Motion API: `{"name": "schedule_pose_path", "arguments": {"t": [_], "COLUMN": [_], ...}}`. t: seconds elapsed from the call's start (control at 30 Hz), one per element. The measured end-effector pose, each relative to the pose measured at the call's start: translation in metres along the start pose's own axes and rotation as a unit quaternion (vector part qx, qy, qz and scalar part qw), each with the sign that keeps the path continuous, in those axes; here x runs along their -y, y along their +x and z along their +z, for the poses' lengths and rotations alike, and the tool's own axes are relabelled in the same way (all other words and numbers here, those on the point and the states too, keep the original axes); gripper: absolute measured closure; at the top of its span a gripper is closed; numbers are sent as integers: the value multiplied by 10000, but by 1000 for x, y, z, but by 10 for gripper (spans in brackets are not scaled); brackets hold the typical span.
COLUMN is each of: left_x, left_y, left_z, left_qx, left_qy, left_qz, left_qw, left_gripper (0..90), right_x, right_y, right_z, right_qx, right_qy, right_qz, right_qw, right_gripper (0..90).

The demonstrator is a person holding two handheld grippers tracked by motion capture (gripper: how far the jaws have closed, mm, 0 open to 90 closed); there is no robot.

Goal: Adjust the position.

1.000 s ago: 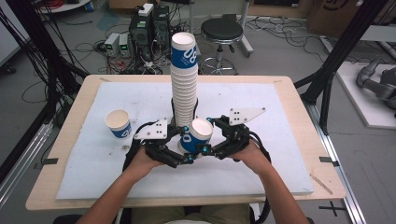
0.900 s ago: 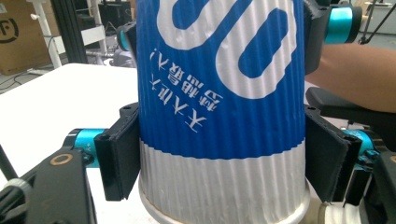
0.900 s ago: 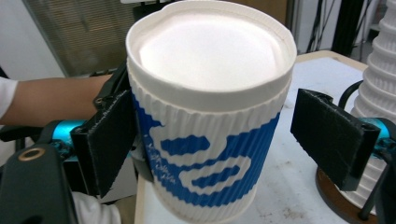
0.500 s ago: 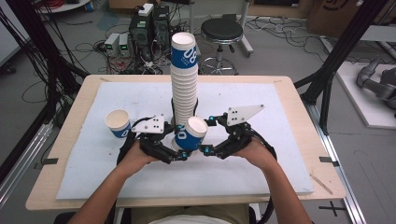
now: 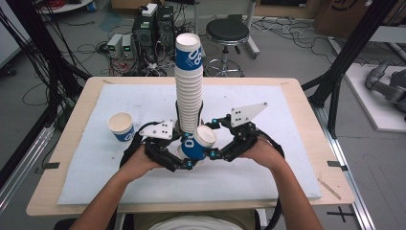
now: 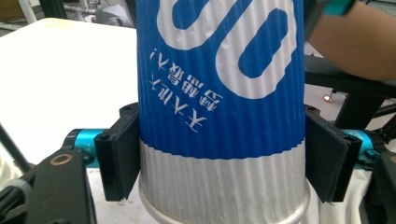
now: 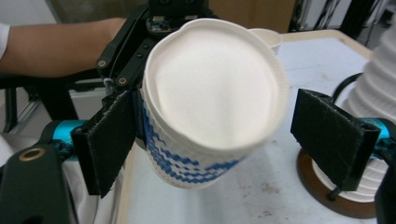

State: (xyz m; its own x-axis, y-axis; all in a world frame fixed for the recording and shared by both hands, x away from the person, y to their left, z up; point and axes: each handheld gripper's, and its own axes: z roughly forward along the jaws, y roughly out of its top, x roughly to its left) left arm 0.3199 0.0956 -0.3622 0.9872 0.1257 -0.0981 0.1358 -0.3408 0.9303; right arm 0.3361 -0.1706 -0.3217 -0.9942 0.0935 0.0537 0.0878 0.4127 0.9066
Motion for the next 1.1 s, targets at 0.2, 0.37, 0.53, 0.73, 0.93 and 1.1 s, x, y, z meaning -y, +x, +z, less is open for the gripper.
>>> {"name": "schedule_pose_path", "arguments": {"t": [0.2,0.37,0.53,0.73,0.93,1.1], "left_x": [0,-1,-1,-1,0,-1], "left_y": [-1,-1,-1,-3,-4,-4], "left_z": [3,8,14,16,17,17], "left_qx": [22,97,215,278,300,280], "left_qy": [136,377,567,598,651,604], "left_qz": [25,103,157,215,285,317], "left_qw": [9999,9992,9980,9976,9970,9973], "left_gripper": [238,238,237,236,239,232], "right_x": [-2,0,2,4,5,4], "right_y": [7,6,5,6,6,4], "right_z": [4,8,11,9,10,7], "right_qx": [-123,-242,-310,-378,-445,-492], "right_qy": [177,322,442,552,581,502], "right_qz": [-108,-158,-203,-233,-262,-254], "right_qw": [9997,9991,9983,9975,9970,9972], "right_gripper": [148,148,181,259,279,287]}}
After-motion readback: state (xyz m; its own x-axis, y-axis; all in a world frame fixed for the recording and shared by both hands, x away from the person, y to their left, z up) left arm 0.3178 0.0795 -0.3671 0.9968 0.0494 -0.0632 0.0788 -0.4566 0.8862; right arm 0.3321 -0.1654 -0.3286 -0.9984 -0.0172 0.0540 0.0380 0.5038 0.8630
